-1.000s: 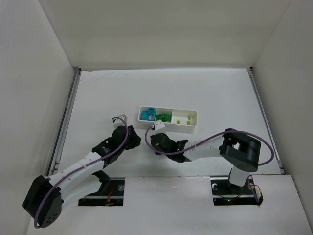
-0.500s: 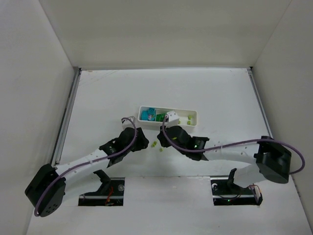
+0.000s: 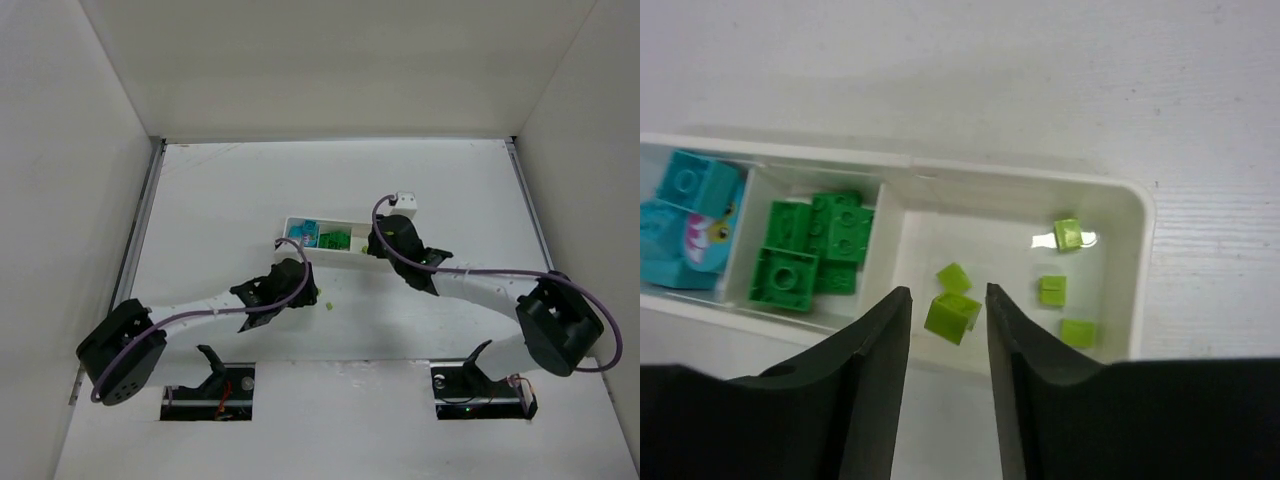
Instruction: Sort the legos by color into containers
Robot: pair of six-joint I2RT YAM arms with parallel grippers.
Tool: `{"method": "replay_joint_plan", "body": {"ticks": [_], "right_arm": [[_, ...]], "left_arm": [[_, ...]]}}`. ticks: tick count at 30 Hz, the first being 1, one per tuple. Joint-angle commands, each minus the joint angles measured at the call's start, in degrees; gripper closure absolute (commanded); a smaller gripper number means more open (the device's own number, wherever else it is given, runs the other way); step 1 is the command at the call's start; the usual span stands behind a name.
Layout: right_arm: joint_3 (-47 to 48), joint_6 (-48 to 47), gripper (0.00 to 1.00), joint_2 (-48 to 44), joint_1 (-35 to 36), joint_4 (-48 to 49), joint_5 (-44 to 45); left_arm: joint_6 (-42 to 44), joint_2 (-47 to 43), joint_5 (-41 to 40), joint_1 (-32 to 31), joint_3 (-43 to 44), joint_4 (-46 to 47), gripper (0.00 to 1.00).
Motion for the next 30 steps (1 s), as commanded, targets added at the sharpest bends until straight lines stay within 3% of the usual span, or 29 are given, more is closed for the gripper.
{"method": "replay_joint_plan", "body": {"ticks": [1,3,13,26,30], "right_arm": [[3.18,-0.74,0.48,0.42,-0.76,1.18,2.3],[2.84,-0.74,0.4,-0.89,-0.59,1.62,2.48],[-3.76,1.54,0.4,-5.74,3.19,3.38,1.95],[-5.34,2.6,0.4,-7.49,9.78,4.26,1.78],[-6.83,3.74,0.4,-8.63,11.36,4.26,2.13]], "left_arm": [[2.37,1.58,-1.67,-0.5,2.9,3.03,0.57],[3.08,2.46,-1.67,-0.5,3.42,3.21,0.57],[4.22,2.56,-1.14,-2.34,3.34,1.1,0.67],[6.07,7.91,-3.25,-3.05,5.71,0.05,0.69],[6.86,9.41,-3.69,-3.48,6.41,0.05,0.81]]}}
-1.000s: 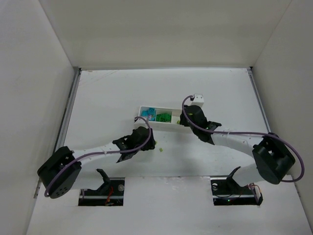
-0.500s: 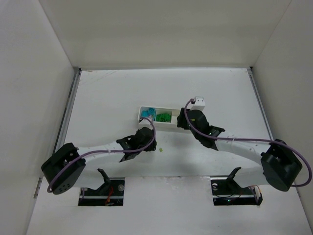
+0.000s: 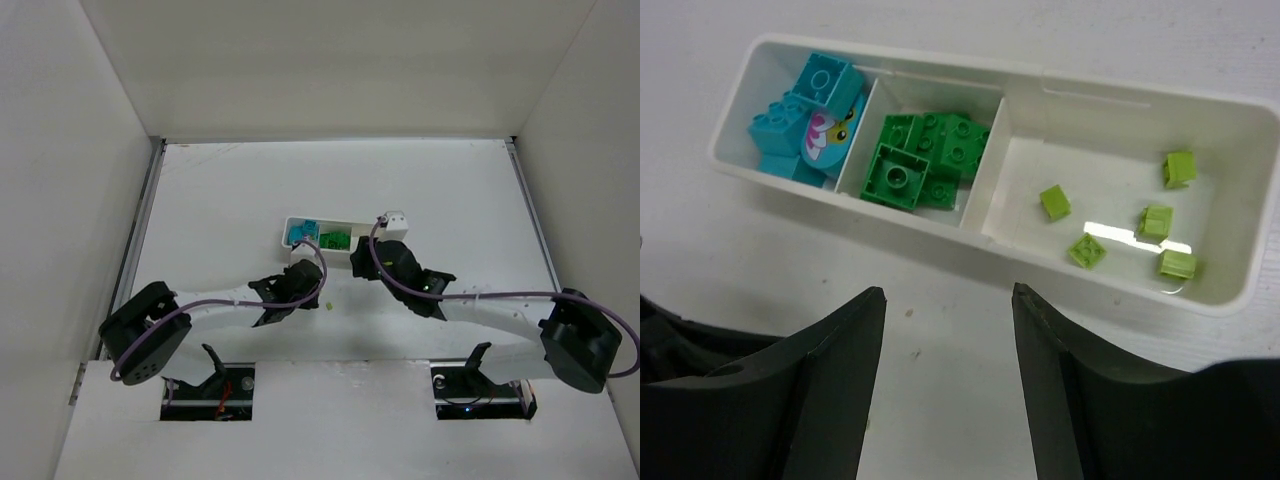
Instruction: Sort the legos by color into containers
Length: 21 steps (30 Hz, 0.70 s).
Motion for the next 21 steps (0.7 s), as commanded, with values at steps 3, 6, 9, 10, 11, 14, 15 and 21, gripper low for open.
{"method": "replay_joint_plan", "body": {"ticks": [3,6,9,10,11,14,15,21], "right_arm": [[-2.12,1.87,0.4,-2.87,1.62,2.38,1.37],[-3.17,1.95,0.4,-3.83,1.62,2.38,1.37],[-4.93,2.57,0.41,-5.5,0.92,3.0,2.42],[-5.63,2.74,0.41,-6.2,0.48,3.09,2.68],[-6.51,3.27,0.41,-7.08,-0.22,3.09,3.12],[-8.88,4.94,0.41,-9.45,-1.63,2.56,3.91],[-9.84,5.55,0.41,-10.51,-2.07,2.56,4.18],[-14.51,7.4,0.41,-17.89,-4.35,2.56,4.09]], "left_arm": [[1.68,-1.12,-1.52,-0.73,1.91,-0.74,0.87],[1.68,-5.25,-1.52,-1.0,1.56,-3.63,0.89],[1.68,-9.73,-1.79,-0.73,3.04,-7.32,0.89],[1.86,-11.05,-1.88,-0.73,4.01,-8.2,0.89],[2.12,-12.02,-1.88,-0.65,5.15,-8.74,0.89],[3.35,-11.86,-0.74,-0.38,9.89,-8.04,0.88],[3.96,-10.2,-0.21,-0.12,12.0,-7.08,0.88],[8.53,6.13,2.51,0.67,25.52,4.08,0.87]]}}
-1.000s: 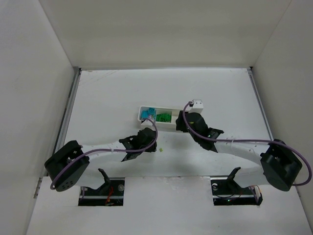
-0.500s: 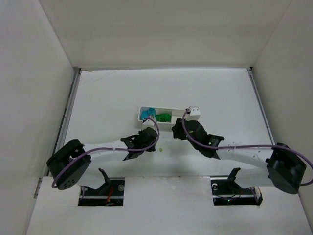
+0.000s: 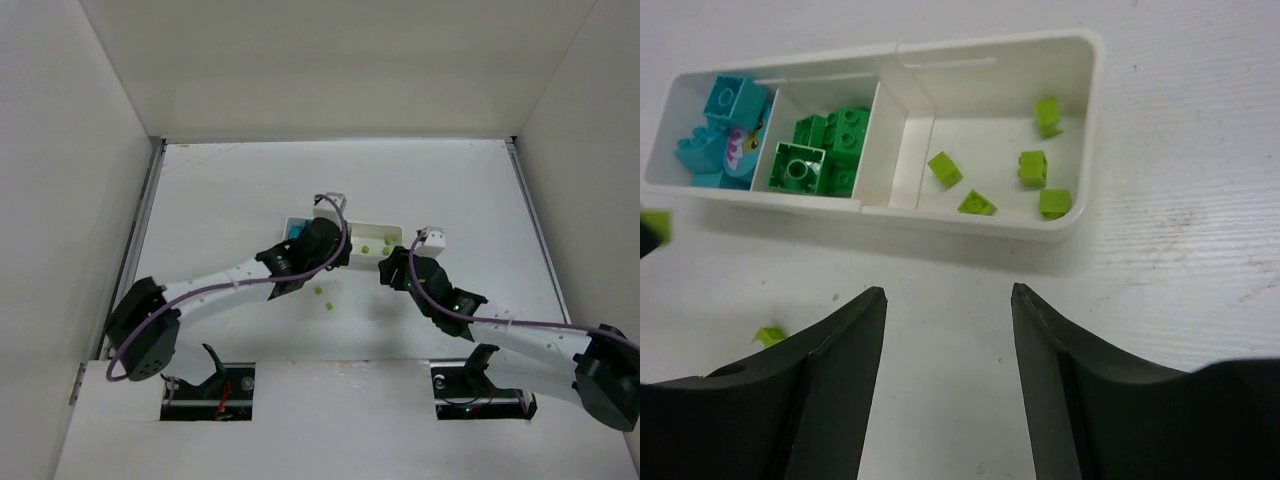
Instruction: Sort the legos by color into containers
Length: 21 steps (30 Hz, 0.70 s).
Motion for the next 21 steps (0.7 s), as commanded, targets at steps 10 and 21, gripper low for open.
{"method": "replay_joint_plan", "body": {"ticks": [10,21], "right_arm": [[-5.11,2.18,0.41,-10.92,-1.72,2.93,1.36],[-4.24,0.87,0.57,-8.65,-0.4,4.16,0.22]], "left_arm": [[4.1,24.79,4.88,1.11,22.95,4.94,0.69],[3.05,11.63,-2.15,-0.47,10.24,3.54,0.69]]}}
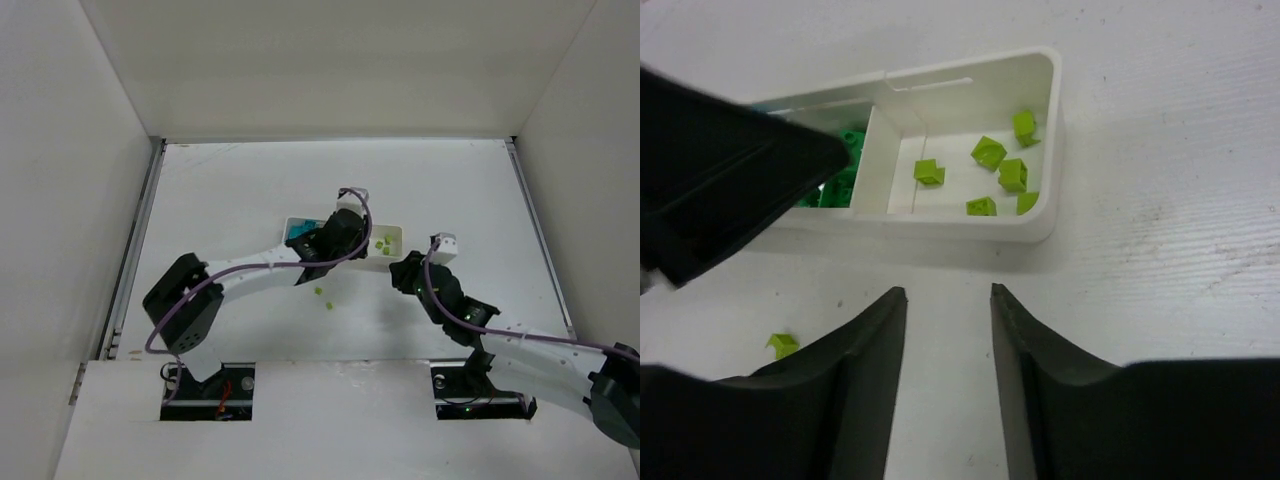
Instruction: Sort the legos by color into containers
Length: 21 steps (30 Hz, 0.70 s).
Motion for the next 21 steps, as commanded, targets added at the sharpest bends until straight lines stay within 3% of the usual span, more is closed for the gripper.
{"method": "replay_joint_plan", "body": {"ticks": [1,6,12,21], "right_arm": [[1.36,-1.04,0.62,1.61,1.78,4.07,-1.2],[5.75,-3.41,0.64,8.71,7.84,4.6,-6.56],[12.6,-4.29,0.51,23.48,16.2,5.83,-11.23],[20.95,-4.91,0.51,37.11,20.43,3.12,-6.67]], "left_arm": [[-0.71,-10.26,-5.74,-0.82,-6.43,-1.43,0.7],[-4.48,-21.16,-11.72,-1.26,-16.54,-7.31,0.71],[-10.2,-29.96,-12.43,1.46,-26.13,-10.66,0.71],[-12.4,-37.61,-10.77,4.89,-33.61,-11.46,0.71]]}}
